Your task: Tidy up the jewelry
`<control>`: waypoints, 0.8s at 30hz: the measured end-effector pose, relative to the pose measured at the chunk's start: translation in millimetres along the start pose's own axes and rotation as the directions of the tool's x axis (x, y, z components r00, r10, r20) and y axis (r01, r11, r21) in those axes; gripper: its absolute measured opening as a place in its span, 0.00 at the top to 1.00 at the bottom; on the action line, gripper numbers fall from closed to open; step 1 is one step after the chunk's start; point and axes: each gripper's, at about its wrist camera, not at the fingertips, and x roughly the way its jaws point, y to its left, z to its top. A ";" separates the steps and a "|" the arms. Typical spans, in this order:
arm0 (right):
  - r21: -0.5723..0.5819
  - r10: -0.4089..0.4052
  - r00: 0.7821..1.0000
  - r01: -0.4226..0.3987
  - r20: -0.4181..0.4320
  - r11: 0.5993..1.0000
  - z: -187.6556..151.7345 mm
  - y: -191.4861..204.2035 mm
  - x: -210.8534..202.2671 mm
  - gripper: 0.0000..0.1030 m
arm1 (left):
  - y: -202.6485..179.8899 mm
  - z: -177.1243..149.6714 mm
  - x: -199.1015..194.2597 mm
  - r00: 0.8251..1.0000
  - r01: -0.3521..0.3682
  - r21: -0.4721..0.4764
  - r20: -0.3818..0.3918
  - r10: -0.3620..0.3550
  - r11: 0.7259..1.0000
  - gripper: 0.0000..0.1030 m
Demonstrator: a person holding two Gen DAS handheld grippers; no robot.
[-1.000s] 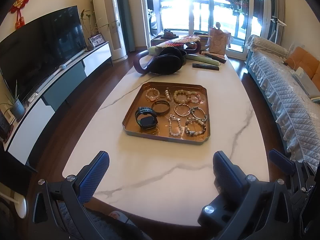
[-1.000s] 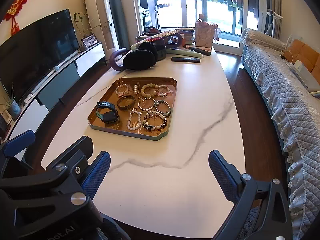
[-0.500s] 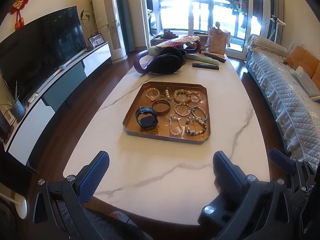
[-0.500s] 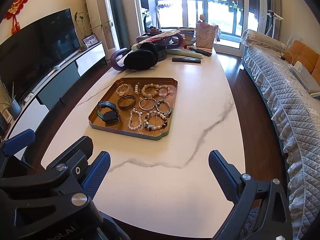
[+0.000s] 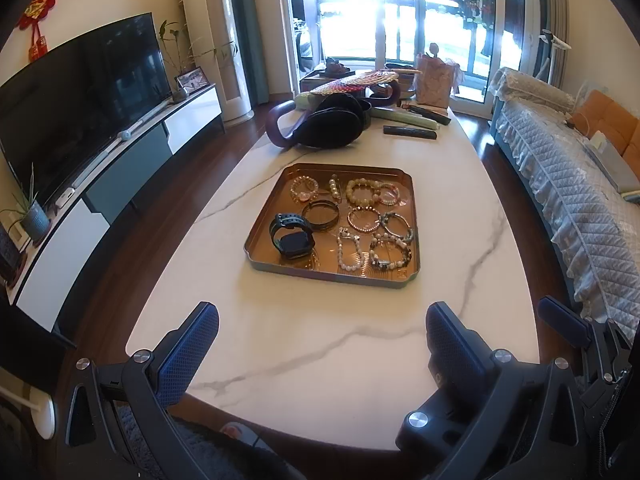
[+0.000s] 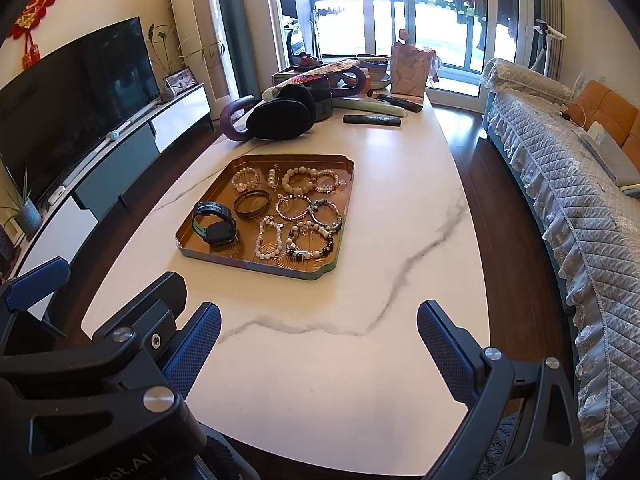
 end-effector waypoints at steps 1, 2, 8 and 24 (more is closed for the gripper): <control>0.000 0.001 1.000 -0.001 0.001 1.000 0.5 0.1 0.6 0.04 | 0.0 0.1 0.0 1.000 0.000 0.000 -0.001 0.000 1.000 0.00; -0.001 0.002 1.000 -0.002 0.001 1.000 -0.2 0.2 0.2 0.04 | 0.6 -1.1 -0.6 1.000 -0.001 -0.001 0.000 0.001 1.000 0.00; 0.000 0.000 1.000 0.000 -0.001 1.000 0.4 0.6 0.5 0.04 | 0.0 0.5 0.0 1.000 0.000 0.000 -0.002 0.000 1.000 0.00; 0.000 -0.001 1.000 0.001 0.000 1.000 0.6 0.3 0.2 0.04 | -1.1 2.4 -1.1 1.000 0.001 0.002 0.001 -0.001 1.000 0.00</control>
